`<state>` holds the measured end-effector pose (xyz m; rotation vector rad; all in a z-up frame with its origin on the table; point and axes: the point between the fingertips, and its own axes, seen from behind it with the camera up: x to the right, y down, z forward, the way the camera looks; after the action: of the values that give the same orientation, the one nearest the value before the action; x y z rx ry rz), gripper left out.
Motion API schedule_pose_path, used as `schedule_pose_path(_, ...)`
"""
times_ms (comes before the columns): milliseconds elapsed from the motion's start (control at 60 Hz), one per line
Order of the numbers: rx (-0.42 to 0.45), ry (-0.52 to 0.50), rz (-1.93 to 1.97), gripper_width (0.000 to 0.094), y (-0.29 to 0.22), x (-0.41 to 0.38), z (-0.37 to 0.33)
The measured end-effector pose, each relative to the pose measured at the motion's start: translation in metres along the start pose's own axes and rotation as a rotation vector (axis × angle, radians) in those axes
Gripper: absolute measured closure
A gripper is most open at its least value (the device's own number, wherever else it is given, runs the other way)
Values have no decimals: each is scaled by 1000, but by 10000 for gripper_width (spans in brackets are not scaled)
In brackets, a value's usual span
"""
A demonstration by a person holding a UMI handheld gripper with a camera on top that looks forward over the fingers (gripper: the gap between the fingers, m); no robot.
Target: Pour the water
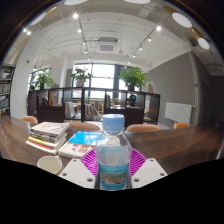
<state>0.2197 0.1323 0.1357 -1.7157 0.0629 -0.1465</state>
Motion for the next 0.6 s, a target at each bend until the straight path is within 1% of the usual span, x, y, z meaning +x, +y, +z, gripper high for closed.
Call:
schedule_pose_path(100,-19,4,-14,579,22,14,1)
schedule_pose_path(217,-62,-17,36,576,55,3,14)
schedule_pose_path(233,-57,-19,35,569,59,4,11)
schedule_pose_path(250,-34,-20,34,574,56,1,14)
schedule_pose_path(333,-41,-16,38,576,53,7,8)
schedule_pose_path(383,-40,-14,37,558,56,2,15)
schedule_pose_path(517,-60,-11,61,433,56,5,12)
schedule_pose_path(533,-70,-8,66,402,59,5,12)
schedule_pose_path(600,-109,26,80,211,68,10,3)
